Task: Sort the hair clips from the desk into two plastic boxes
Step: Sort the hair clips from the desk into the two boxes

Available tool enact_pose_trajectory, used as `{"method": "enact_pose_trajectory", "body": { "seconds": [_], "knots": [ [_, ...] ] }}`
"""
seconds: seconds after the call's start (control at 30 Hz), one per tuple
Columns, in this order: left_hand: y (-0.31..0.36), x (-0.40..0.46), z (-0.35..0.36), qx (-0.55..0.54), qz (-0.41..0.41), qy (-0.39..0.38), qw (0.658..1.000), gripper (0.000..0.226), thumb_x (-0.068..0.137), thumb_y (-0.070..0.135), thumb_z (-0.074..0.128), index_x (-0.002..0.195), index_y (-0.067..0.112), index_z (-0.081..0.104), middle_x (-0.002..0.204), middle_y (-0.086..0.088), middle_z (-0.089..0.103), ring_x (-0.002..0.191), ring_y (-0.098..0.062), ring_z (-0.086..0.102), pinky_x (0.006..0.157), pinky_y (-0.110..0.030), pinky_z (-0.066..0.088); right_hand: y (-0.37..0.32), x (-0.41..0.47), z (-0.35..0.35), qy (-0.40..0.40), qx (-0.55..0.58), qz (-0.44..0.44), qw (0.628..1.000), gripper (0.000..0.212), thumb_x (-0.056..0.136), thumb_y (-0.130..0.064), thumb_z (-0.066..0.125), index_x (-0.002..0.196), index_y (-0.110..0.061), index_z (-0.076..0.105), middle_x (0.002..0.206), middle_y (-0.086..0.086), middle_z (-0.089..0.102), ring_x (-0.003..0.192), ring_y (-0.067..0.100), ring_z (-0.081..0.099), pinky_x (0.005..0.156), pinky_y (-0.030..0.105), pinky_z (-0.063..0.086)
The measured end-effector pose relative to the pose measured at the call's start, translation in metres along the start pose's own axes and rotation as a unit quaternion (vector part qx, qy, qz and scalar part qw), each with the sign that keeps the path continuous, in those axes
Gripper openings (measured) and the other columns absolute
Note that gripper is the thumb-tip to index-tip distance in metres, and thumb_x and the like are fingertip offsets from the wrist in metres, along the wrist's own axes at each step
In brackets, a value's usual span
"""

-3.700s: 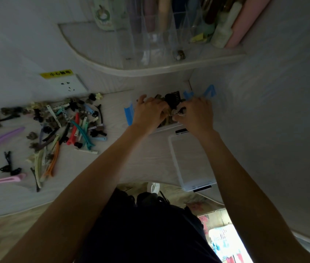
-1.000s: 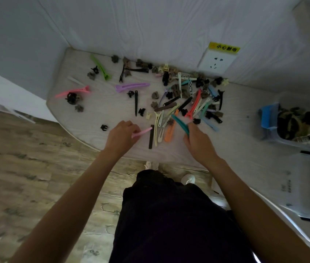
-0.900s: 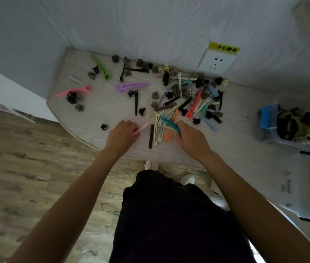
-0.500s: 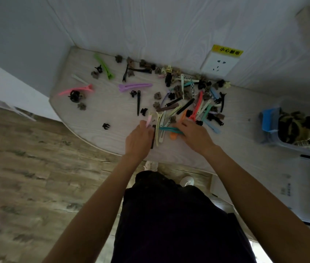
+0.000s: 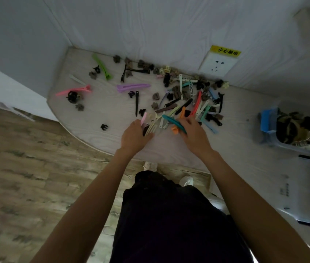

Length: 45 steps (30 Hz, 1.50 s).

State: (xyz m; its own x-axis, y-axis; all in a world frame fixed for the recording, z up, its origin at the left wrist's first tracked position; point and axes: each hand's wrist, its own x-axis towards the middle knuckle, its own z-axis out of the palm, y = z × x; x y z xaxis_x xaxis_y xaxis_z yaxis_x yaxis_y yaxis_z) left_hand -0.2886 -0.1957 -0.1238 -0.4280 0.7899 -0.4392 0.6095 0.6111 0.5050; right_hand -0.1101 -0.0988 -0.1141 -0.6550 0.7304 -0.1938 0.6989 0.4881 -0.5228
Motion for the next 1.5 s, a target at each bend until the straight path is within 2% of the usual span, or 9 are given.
{"method": "enact_pose_trajectory", "body": {
  "seconds": [0.3,0.43,0.67,0.8,0.9,1.1,1.27,1.37,1.5],
  "knots": [
    [0.009,0.018,-0.013,0.118,0.066,0.004,0.991,0.038,0.097,0.028,0.040,0.118,-0.004,0.041,0.120,-0.020,0.046,0.109,-0.032,0.047,0.084,-0.038,0.043,-0.032,-0.012,0.022,-0.004,0.050,0.094,0.994,0.040,0.093,-0.011,0.048,0.132,-0.007,0.046,0.129,0.016,0.054,0.111,0.033,0.054,0.089,0.038,0.043],
    [0.012,0.019,-0.021,0.166,0.113,0.019,0.979,0.029,0.099,0.015,0.034,0.117,-0.005,0.046,0.117,-0.021,0.046,0.104,-0.036,0.048,0.075,-0.039,0.044,-0.038,-0.006,0.026,0.021,0.073,0.122,0.990,0.035,0.090,-0.008,0.048,0.124,-0.002,0.051,0.124,0.019,0.052,0.102,0.035,0.055,0.078,0.037,0.043],
    [0.004,0.028,-0.029,0.045,0.106,0.042,0.992,0.030,0.098,0.024,0.038,0.113,0.000,0.047,0.085,-0.018,0.057,0.072,-0.036,0.057,0.056,-0.034,0.035,-0.044,-0.004,0.027,0.104,0.206,0.226,0.947,0.026,0.097,-0.021,0.044,0.109,0.000,0.053,0.084,0.013,0.052,0.073,0.032,0.055,0.062,0.040,0.041],
    [0.011,0.022,-0.032,-0.086,0.099,0.031,0.991,0.025,0.100,0.023,0.035,0.103,0.001,0.046,0.075,-0.013,0.053,0.064,-0.030,0.053,0.058,-0.033,0.036,-0.041,-0.009,0.020,0.127,0.341,0.267,0.892,0.013,0.097,-0.018,0.043,0.105,-0.011,0.051,0.093,0.026,0.061,0.078,0.041,0.062,0.073,0.053,0.053],
    [0.018,0.019,-0.032,-0.171,0.107,0.028,0.979,0.029,0.100,0.022,0.033,0.108,-0.001,0.049,0.078,-0.010,0.058,0.063,-0.022,0.052,0.059,-0.033,0.038,-0.036,-0.018,0.006,0.146,0.425,0.275,0.850,0.016,0.098,-0.013,0.042,0.111,-0.009,0.051,0.078,0.008,0.058,0.061,0.018,0.062,0.069,0.040,0.058],
    [0.059,-0.009,-0.003,-0.182,0.191,-0.048,0.963,0.019,0.100,0.027,0.035,0.091,0.031,0.051,0.058,-0.008,0.045,0.042,-0.011,0.038,0.043,-0.025,0.027,-0.006,-0.080,-0.021,0.186,0.369,0.267,0.871,0.034,0.098,-0.012,0.040,0.131,-0.017,0.035,0.074,0.000,0.058,0.051,0.013,0.057,0.050,0.022,0.053],
    [0.114,-0.042,0.046,-0.134,0.258,-0.125,0.948,0.028,0.099,0.031,0.037,0.084,0.016,0.056,0.055,0.004,0.045,0.043,-0.008,0.039,0.047,-0.025,0.030,0.044,-0.165,-0.051,0.292,0.358,0.326,0.825,0.037,0.097,-0.017,0.042,0.133,-0.024,0.034,0.076,-0.005,0.061,0.047,0.006,0.057,0.052,0.031,0.051],
    [0.146,-0.066,0.075,-0.086,0.308,-0.142,0.937,0.027,0.100,0.028,0.036,0.098,0.010,0.057,0.054,0.009,0.041,0.044,-0.005,0.041,0.047,-0.017,0.030,0.084,-0.221,-0.082,0.359,0.206,0.403,0.816,0.020,0.096,-0.020,0.043,0.115,-0.017,0.049,0.078,0.000,0.064,0.061,0.019,0.065,0.062,0.038,0.052],
    [0.183,-0.095,0.109,-0.013,0.383,-0.141,0.913,0.031,0.100,0.027,0.036,0.122,0.010,0.050,0.077,0.001,0.060,0.067,-0.017,0.060,0.061,-0.030,0.042,0.134,-0.260,-0.109,0.282,0.025,0.490,0.825,0.025,0.097,-0.028,0.040,0.111,-0.009,0.050,0.093,0.022,0.065,0.085,0.041,0.062,0.068,0.041,0.047]
  ]
}}
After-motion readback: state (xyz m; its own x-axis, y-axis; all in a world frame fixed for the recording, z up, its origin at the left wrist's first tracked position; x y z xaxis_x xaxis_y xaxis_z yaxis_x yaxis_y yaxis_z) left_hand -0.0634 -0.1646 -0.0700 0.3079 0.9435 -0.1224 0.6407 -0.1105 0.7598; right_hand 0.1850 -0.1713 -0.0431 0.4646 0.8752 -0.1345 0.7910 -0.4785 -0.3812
